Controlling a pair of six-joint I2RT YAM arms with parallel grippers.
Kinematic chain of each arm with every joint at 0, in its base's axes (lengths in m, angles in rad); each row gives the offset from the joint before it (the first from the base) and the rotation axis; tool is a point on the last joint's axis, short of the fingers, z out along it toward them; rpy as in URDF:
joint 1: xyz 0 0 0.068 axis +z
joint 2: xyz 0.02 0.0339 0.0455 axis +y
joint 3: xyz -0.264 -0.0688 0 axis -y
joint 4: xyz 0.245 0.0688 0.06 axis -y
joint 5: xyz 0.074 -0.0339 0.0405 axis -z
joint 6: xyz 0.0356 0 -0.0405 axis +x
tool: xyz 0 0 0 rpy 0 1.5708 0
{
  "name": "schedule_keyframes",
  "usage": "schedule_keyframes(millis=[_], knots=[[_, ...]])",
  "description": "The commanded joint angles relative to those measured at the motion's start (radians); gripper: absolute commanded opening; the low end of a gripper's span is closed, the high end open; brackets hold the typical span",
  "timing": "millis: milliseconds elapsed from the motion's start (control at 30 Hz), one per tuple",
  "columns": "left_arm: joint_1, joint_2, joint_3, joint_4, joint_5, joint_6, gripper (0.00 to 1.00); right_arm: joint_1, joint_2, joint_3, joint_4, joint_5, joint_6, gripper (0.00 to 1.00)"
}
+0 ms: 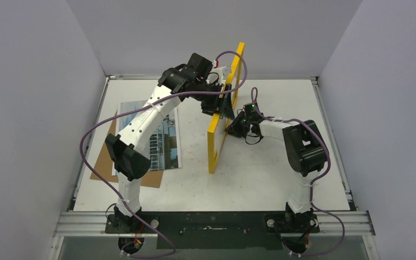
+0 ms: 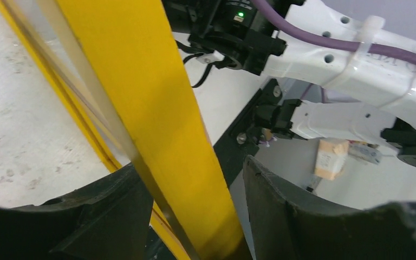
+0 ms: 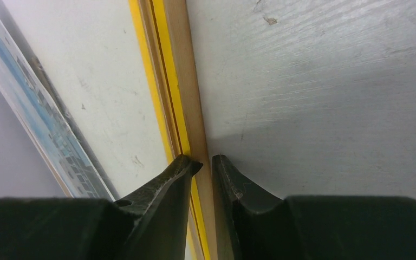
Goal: Put the photo into the frame
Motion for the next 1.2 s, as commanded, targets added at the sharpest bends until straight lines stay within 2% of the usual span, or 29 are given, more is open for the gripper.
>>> schedule_keyframes(millis=[0, 133, 200, 367, 533, 700, 933, 1067, 1167], knots=[[0.022, 0.014, -0.069, 0.070, 0.177, -0.008, 0.55, 0.013, 0.056, -0.002, -0.075, 0.060, -0.029, 0.22], [0.047, -0.006, -0.137, 0.171, 0.291, -0.083, 0.50, 0.010, 0.055, -0.004, -0.074, 0.059, -0.029, 0.23], [0.054, -0.019, -0.154, 0.177, 0.230, -0.087, 0.50, 0.010, 0.053, -0.006, -0.073, 0.058, -0.032, 0.23], [0.054, 0.002, -0.074, 0.036, 0.065, -0.020, 0.50, 0.012, 0.055, -0.008, -0.072, 0.055, -0.034, 0.23], [0.053, 0.009, -0.033, -0.040, -0.066, 0.022, 0.51, 0.012, 0.050, -0.005, -0.079, 0.057, -0.046, 0.24], [0.052, 0.000, -0.016, -0.039, -0.088, 0.031, 0.56, 0.011, 0.035, -0.001, -0.077, 0.054, -0.061, 0.29], [0.055, 0.009, 0.006, -0.051, -0.101, 0.027, 0.52, 0.010, 0.019, -0.016, -0.037, 0.032, -0.060, 0.40], [0.076, -0.004, -0.007, -0.062, -0.129, 0.019, 0.46, 0.004, 0.009, -0.029, -0.034, 0.030, -0.058, 0.42], [0.109, -0.023, -0.028, -0.046, -0.096, -0.002, 0.47, -0.004, -0.007, -0.042, -0.034, 0.035, -0.054, 0.42]])
